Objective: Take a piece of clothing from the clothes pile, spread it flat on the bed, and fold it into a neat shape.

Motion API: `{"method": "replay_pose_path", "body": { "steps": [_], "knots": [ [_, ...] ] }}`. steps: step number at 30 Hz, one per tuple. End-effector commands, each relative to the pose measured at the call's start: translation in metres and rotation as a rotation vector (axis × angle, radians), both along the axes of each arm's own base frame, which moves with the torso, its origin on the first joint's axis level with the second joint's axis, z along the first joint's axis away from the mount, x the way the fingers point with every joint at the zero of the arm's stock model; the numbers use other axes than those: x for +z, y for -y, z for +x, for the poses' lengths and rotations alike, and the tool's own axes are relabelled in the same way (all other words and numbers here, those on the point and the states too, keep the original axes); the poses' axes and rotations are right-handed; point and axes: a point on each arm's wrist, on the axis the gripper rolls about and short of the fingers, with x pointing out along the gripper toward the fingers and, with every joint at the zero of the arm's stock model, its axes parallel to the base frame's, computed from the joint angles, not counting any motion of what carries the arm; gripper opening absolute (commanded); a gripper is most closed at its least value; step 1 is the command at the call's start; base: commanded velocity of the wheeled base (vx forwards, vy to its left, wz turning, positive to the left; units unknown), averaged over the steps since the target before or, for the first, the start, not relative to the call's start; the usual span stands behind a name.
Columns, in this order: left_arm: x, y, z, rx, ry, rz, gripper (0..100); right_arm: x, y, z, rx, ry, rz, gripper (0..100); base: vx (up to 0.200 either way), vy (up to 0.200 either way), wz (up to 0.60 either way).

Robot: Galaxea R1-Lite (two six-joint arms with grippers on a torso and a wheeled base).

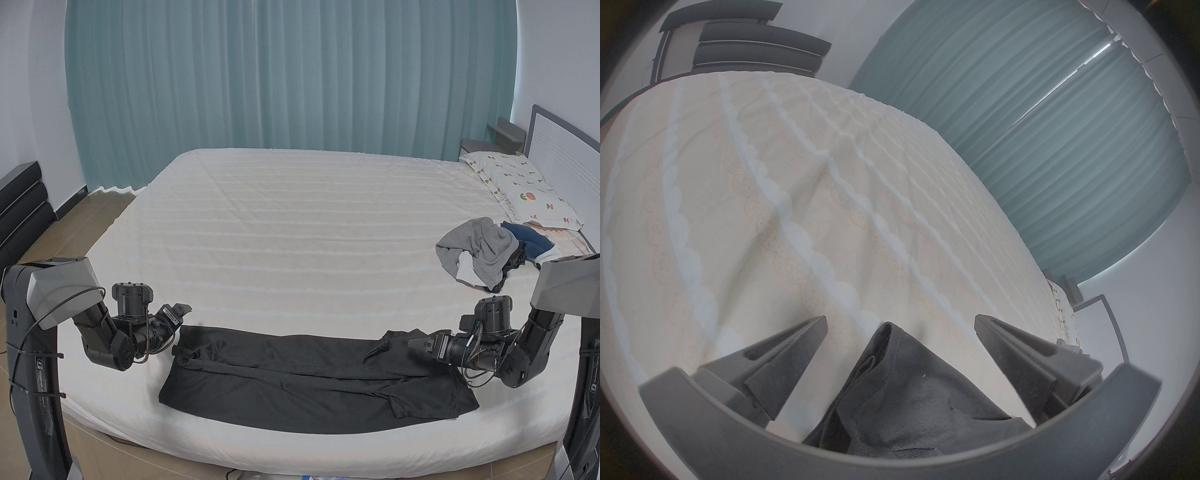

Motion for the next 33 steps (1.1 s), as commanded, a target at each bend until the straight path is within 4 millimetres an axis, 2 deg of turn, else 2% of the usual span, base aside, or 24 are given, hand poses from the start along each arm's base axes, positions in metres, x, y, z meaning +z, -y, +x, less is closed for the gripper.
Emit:
{"method": "replay_pose_path", "body": {
  "steps": [1, 11, 23, 24, 29, 33],
  "knots": [
    [0.0, 0.0, 0.0, -0.001, -0.001, 0.001, 100, -0.01, 0.007, -0.012, 0.024, -0.046, -0.019, 0, 0.0, 0.0, 0.0],
    [0.0, 0.0, 0.0, -0.001, 0.0, 0.001, 100, -0.01, 0.025, -0.024, 0.007, -0.042, -0.057, 0, 0.0, 0.0, 0.0],
    [0.0, 0.001, 0.0, -0.001, -0.001, 0.002, 100, -0.012, 0.03, -0.031, 0.015, -0.061, -0.09, 0, 0.0, 0.0, 0.0],
    [0.0, 0.001, 0.0, -0.001, -0.001, 0.002, 100, -0.012, 0.03, -0.031, 0.015, -0.061, -0.09, 100, 0.0, 0.0, 0.0],
    [0.0, 0.001, 0.0, -0.002, -0.001, 0.001, 100, -0.007, 0.031, -0.029, 0.004, -0.034, -0.095, 100, 0.0, 0.0, 0.0],
    [0.0, 0.001, 0.0, -0.001, -0.001, 0.002, 100, 0.021, 0.028, -0.021, -0.016, 0.063, -0.059, 100, 0.0, 0.0, 0.0]
  ]
}}
